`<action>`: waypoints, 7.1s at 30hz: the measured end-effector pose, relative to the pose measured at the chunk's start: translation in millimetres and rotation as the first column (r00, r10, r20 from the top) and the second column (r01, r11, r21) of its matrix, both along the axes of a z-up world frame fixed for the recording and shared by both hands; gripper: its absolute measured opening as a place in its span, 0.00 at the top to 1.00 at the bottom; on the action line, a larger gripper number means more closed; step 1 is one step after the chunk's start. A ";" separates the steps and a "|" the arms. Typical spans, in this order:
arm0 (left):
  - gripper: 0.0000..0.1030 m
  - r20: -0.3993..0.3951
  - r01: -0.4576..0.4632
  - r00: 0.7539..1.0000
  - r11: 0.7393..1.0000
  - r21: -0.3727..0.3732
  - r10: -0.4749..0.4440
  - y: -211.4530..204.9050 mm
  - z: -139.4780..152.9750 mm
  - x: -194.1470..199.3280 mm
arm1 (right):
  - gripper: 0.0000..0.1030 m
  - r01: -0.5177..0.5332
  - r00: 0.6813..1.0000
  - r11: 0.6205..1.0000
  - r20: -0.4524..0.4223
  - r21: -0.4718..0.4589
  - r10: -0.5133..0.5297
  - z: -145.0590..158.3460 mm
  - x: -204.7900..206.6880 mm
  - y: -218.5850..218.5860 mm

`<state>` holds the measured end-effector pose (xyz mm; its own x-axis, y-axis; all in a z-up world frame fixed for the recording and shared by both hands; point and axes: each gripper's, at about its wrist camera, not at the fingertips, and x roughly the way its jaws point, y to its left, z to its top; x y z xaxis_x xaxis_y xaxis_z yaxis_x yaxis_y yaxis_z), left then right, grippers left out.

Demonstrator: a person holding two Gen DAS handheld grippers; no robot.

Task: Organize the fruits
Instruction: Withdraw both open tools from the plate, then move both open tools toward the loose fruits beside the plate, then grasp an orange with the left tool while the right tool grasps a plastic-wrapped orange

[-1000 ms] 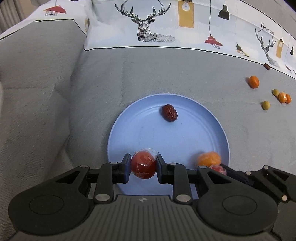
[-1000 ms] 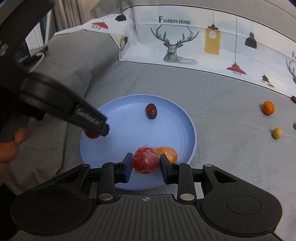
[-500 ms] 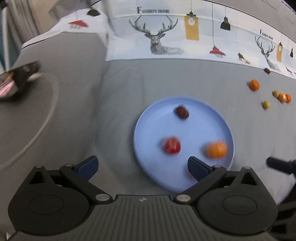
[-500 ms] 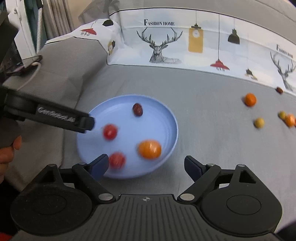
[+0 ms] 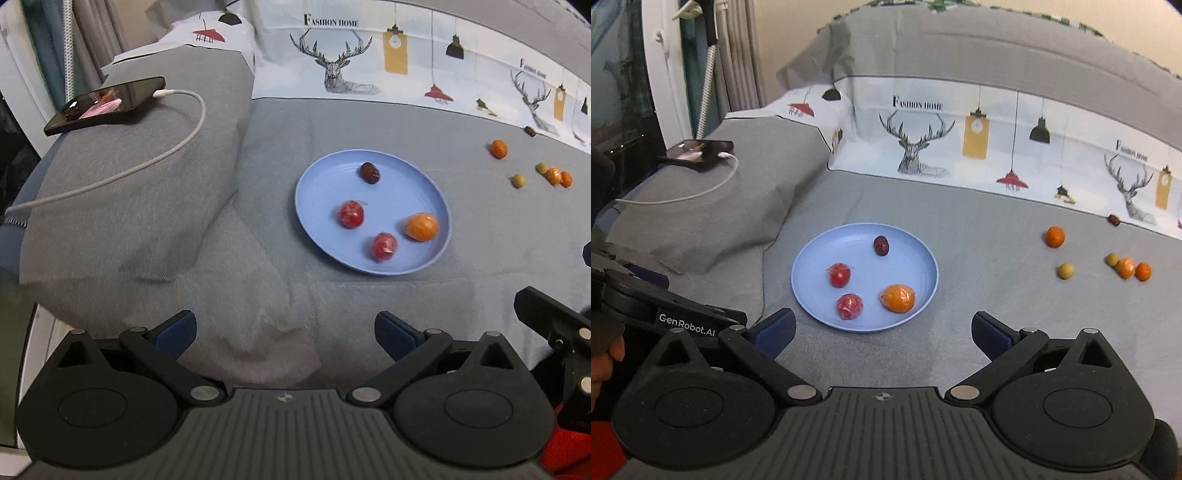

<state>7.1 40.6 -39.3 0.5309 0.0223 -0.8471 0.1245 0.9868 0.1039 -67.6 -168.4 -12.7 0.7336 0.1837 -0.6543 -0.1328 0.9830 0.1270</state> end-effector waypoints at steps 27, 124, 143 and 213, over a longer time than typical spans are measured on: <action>0.00 0.129 0.051 0.990 0.998 -0.023 -0.048 -11.8 41.9 -29.1 | 0.01 -0.007 0.996 1.000 0.090 -0.019 0.009 22.4 -31.9 -2.2; 0.00 0.383 0.153 0.857 0.879 0.451 -0.346 13.2 71.8 210.3 | 0.01 0.112 0.990 0.990 -0.077 -0.087 -0.119 -2.6 41.8 -8.4; 0.00 0.300 0.136 0.908 0.883 0.448 -0.292 57.6 22.2 258.5 | 0.01 0.038 0.985 0.987 -0.159 -0.153 -0.063 -18.7 71.0 19.2; 0.65 0.064 0.438 0.899 0.889 -0.133 -0.433 -258.5 -5.5 155.1 | 0.64 0.470 0.882 0.880 0.005 0.065 -0.471 -95.5 92.0 -242.2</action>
<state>162.2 -217.9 -44.8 0.4860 -0.3353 -0.8071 0.5441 0.8387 -0.0208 24.4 -410.6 -108.2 0.7559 -0.1482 -0.6377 0.3405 0.9209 0.1896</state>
